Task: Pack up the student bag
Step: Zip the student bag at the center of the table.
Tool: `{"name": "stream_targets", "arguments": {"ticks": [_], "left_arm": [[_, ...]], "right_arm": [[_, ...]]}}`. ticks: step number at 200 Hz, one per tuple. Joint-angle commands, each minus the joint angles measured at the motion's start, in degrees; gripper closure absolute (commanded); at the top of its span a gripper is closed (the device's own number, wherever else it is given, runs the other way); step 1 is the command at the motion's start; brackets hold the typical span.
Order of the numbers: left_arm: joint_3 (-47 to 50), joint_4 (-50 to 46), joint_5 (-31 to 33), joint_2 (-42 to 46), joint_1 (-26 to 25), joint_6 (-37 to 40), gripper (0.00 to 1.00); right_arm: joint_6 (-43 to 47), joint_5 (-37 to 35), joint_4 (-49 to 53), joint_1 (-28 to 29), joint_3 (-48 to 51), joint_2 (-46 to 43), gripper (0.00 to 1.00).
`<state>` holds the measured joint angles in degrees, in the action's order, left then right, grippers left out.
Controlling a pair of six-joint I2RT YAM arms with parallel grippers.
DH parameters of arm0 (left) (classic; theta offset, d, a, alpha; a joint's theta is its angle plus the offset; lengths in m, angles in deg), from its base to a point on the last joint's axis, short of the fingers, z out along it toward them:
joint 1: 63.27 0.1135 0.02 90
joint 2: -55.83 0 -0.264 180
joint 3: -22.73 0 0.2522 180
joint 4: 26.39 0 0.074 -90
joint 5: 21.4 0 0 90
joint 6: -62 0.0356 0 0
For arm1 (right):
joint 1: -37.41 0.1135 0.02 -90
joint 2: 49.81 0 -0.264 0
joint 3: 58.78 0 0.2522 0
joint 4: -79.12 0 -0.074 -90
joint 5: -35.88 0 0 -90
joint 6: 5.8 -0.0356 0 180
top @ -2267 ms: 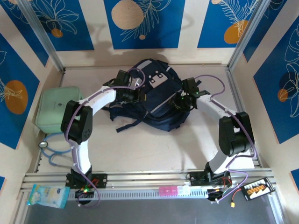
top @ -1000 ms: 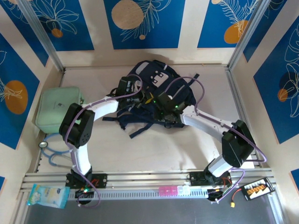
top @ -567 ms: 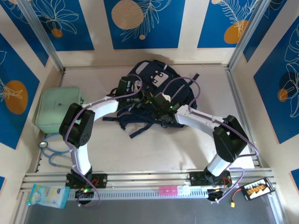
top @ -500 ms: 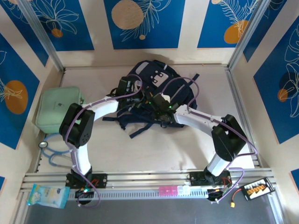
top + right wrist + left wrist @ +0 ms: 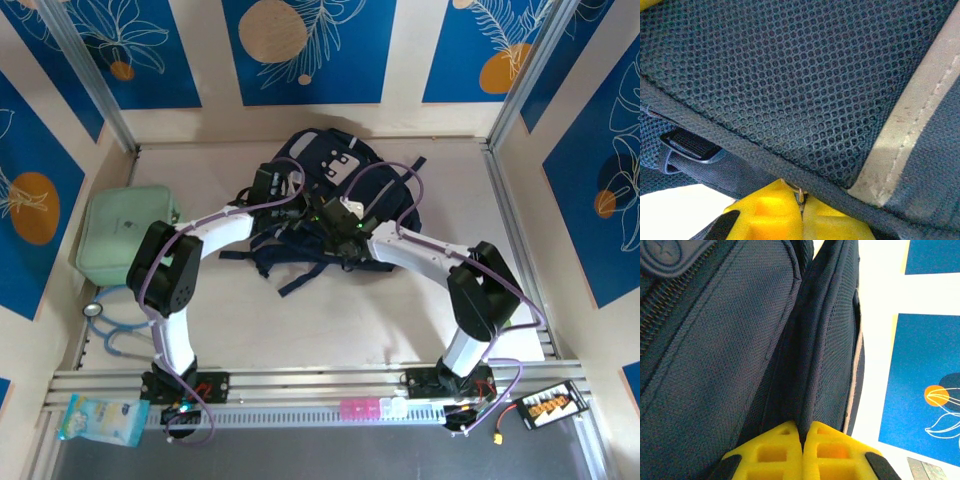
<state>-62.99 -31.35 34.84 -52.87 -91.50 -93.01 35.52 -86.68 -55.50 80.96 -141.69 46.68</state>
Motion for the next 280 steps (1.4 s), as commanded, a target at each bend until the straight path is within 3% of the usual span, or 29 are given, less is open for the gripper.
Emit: {"name": "stream_targets", "arguments": {"ticks": [1, 42, 75, 108, 144, 194, 245, 280], "left_arm": [[-3.1, 0.4, -0.5, 0.9, 0.9, 2.6, 1.0], [-3.8, -1.2, -0.4, -0.1, 2.2, 4.5, 1.0], [-3.9, -2.2, -0.1, 0.0, 2.7, 5.5, 1.0], [-4.1, -2.0, -0.7, 0.0, 2.6, 5.4, 1.0], [-4.1, -1.9, -1.3, 0.0, 2.7, 5.3, 1.0], [-4.1, -1.5, -1.6, -0.1, 2.7, 5.2, 1.0], [-4.1, -1.6, -1.8, -0.3, 2.7, 5.4, 1.0], [-4.1, -1.5, -1.8, -0.3, 2.7, 5.4, 1.0]], "right_arm": [[-2.0, -1.6, 2.9, -0.8, 3.5, -4.0, 0.99], [-2.6, -1.7, 5.6, -1.6, 11.9, -10.3, 0.99], [-4.1, -1.6, 9.8, -4.7, 12.8, -11.8, 0.98], [2.3, 2.4, 5.3, -4.6, 10.3, -10.8, 0.84], [5.2, 1.1, 4.8, -4.3, 7.8, -8.4, 0.73], [7.7, -1.3, 3.7, -3.1, 6.7, -8.7, 0.73], [9.7, -3.2, 1.7, -1.9, 8.7, -11.7, 0.82], [9.4, -3.6, 2.5, -2.0, 9.2, -12.5, 0.67]]}}
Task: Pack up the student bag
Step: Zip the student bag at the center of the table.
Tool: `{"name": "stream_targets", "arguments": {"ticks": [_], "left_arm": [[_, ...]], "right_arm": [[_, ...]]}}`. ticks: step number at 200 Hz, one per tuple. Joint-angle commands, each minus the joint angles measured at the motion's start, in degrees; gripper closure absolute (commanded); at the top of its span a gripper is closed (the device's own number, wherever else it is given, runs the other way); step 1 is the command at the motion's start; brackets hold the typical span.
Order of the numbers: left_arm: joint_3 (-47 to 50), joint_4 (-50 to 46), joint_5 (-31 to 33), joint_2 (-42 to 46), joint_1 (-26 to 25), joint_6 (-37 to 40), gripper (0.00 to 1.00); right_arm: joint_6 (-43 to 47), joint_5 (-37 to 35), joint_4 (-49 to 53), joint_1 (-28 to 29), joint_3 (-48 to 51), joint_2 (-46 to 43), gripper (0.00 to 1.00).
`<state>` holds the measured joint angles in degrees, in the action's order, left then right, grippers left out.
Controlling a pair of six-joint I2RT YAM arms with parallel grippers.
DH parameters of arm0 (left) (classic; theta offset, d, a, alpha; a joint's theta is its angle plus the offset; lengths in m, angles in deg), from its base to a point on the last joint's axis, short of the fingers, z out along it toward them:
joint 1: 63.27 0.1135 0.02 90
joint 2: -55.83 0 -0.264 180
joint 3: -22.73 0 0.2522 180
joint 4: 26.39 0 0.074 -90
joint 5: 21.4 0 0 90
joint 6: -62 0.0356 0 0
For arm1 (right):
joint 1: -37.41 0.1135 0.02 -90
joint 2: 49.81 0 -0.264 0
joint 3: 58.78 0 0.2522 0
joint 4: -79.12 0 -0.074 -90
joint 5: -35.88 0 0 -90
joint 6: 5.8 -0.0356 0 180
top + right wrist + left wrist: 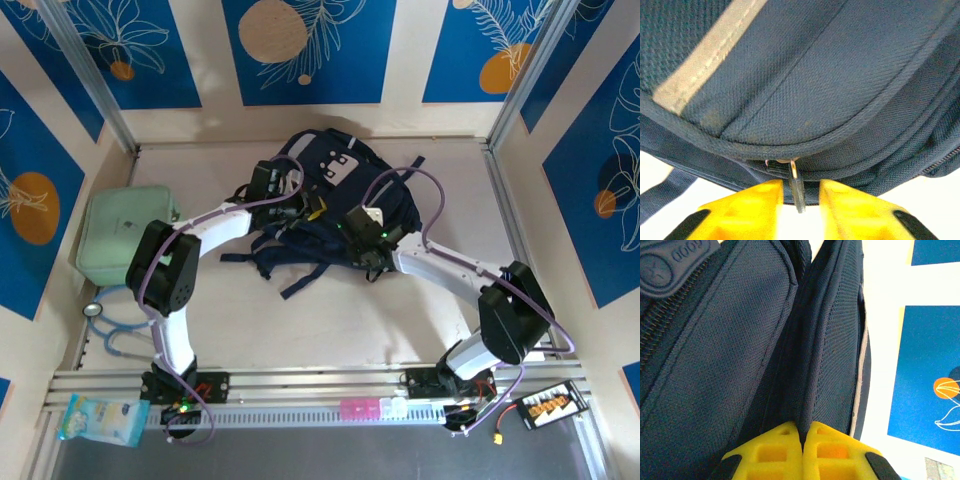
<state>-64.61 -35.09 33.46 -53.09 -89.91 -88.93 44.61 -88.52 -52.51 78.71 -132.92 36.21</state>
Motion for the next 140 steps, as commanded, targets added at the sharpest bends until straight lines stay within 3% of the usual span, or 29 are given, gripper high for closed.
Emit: {"name": "stream_targets", "arguments": {"ticks": [1, 45, 104, 140], "left_arm": [[-2.5, 2.2, -0.5, -0.1, 1.1, 1.3, 1.0], [-2.8, 2.1, -0.6, -0.1, 1.1, 1.3, 1.0], [-2.9, 1.8, -0.5, -0.3, 1.1, 1.3, 1.0], [-3.0, 2.0, -0.5, -0.5, 1.3, 1.3, 1.0]], "right_arm": [[0.3, -1.7, -0.5, 0.3, 0.4, -2.1, 0.67], [2.9, -0.4, -3.4, -0.5, 0.7, -1.3, 0.66], [1.3, -0.1, -2.6, -1.4, 1.4, 0.1, 0.82], [1.0, 0.0, -2.2, -2.8, 3.5, -0.7, 0.82]]}}
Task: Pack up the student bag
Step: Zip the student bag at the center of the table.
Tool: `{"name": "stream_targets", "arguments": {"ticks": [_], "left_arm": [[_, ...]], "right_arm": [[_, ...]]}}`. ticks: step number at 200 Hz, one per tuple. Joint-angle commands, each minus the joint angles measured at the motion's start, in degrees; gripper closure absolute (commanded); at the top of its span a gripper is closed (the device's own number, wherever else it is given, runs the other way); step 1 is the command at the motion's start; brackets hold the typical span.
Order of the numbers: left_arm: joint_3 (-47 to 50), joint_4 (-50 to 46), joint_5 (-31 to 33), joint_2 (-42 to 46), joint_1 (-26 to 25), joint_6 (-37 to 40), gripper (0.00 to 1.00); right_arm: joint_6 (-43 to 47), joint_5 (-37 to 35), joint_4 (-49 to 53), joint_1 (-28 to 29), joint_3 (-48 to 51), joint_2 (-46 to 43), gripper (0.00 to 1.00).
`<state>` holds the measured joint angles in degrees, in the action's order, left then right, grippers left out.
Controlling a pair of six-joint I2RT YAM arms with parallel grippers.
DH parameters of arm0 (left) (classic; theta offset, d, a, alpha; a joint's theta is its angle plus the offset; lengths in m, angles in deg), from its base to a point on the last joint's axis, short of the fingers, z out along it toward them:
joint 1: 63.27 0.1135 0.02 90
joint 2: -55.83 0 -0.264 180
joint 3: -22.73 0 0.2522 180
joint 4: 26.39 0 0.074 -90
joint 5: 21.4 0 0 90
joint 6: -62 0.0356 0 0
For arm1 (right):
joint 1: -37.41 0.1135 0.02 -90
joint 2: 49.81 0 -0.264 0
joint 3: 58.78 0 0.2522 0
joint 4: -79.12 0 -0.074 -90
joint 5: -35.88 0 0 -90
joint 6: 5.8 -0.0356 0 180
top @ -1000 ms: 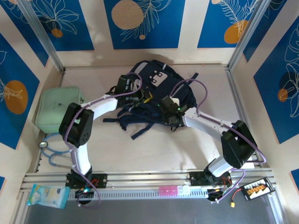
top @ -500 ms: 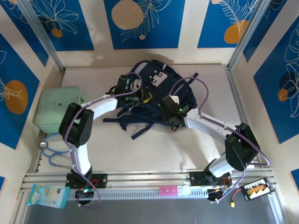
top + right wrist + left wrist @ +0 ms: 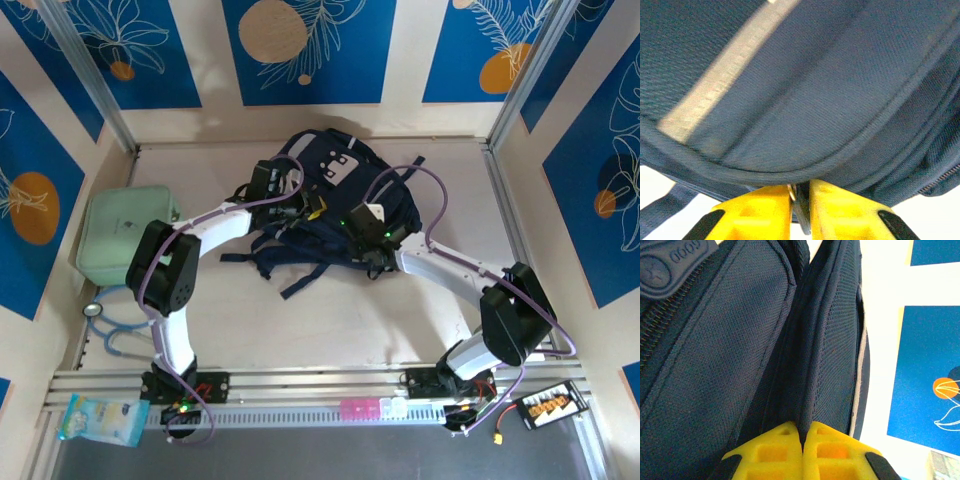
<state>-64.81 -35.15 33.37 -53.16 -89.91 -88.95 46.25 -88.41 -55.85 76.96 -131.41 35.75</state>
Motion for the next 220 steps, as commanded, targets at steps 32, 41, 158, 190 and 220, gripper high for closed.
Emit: {"name": "stream_targets", "arguments": {"ticks": [32, 41, 158, 190, 220], "left_arm": [[-2.9, 1.9, -0.5, -0.5, 1.4, 1.6, 1.0], [-2.9, 1.7, -0.4, -0.6, 1.6, 1.8, 1.0], [-1.1, -7.3, 1.4, 5.3, 5.5, 10.3, 0.63], [5.7, -10.1, 6.4, 14.0, 8.4, 10.5, 0.37], [12.8, -10.6, 10.5, 21.8, 9.8, 8.8, 0.28]], "right_arm": [[0.8, -1.0, 0.5, -1.2, 2.7, -1.3, 0.95], [1.5, -1.8, 0.2, -1.6, 3.0, -1.9, 0.99], [17.9, 18.0, -3.4, -7.3, -2.0, -2.3, 1.0], [18.3, 20.9, -4.9, -2.7, -7.6, 3.1, 1.0], [17.5, 24.8, -6.9, 0.5, -13.5, 8.9, 1.0]]}}
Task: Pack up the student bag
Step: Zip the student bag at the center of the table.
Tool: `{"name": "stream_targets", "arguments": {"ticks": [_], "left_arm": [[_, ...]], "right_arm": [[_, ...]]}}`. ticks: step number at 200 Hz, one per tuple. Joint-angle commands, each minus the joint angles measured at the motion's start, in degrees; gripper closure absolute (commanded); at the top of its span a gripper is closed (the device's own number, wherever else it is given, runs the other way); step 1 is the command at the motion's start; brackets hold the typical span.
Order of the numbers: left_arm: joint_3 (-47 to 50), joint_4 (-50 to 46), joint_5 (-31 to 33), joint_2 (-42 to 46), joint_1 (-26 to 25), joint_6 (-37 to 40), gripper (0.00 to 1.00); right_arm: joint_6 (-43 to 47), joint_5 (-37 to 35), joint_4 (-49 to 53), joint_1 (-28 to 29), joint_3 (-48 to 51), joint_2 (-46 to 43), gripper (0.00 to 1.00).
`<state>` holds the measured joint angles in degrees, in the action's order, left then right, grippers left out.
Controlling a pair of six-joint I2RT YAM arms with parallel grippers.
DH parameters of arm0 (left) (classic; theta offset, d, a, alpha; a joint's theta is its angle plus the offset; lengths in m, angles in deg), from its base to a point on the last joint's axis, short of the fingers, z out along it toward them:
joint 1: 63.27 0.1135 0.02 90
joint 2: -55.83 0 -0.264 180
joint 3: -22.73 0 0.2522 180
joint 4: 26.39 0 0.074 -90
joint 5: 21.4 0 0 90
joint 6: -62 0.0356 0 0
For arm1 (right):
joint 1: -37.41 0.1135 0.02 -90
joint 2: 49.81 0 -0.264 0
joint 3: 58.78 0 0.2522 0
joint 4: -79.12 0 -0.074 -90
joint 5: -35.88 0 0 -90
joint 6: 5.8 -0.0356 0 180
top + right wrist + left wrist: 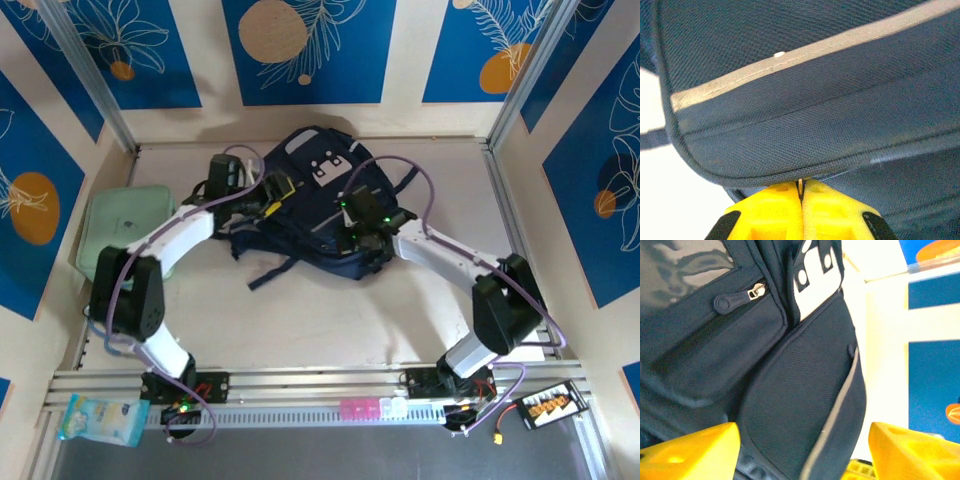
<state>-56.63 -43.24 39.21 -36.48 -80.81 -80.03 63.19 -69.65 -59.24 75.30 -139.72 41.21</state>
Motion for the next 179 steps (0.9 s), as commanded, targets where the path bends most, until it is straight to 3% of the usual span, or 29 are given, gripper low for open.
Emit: {"name": "stream_targets", "arguments": {"ticks": [1, 45, 109, 155, 179], "left_arm": [[4.9, -2.6, 4.8, 5.3, 0.7, -0.3, 0.28], [14.8, -0.3, 10.5, 11.5, 0.9, -7.9, 0.33], [14.6, 5.3, 8.2, 7.2, 0.8, -10.7, 0.67], [13.4, 5.7, 8.6, 4.4, 0.8, -9.7, 0.81], [11.8, 3.8, 9.5, 3.7, 0.8, -7.3, 0.94]], "right_arm": [[0.6, 6.2, -3.6, 2.3, -5.4, 3.6, 1.0], [-2.0, 10.3, -5.6, 6.3, -13.7, 11.8, 1.0], [-3.7, 13.6, -6.5, 8.2, -16.3, 15.5, 1.0], [-4.4, 11.8, -5.7, 8.3, -16.0, 15.2, 1.0], [-5.3, 8.9, -3.2, 7.8, -15.6, 14.9, 1.0]]}}
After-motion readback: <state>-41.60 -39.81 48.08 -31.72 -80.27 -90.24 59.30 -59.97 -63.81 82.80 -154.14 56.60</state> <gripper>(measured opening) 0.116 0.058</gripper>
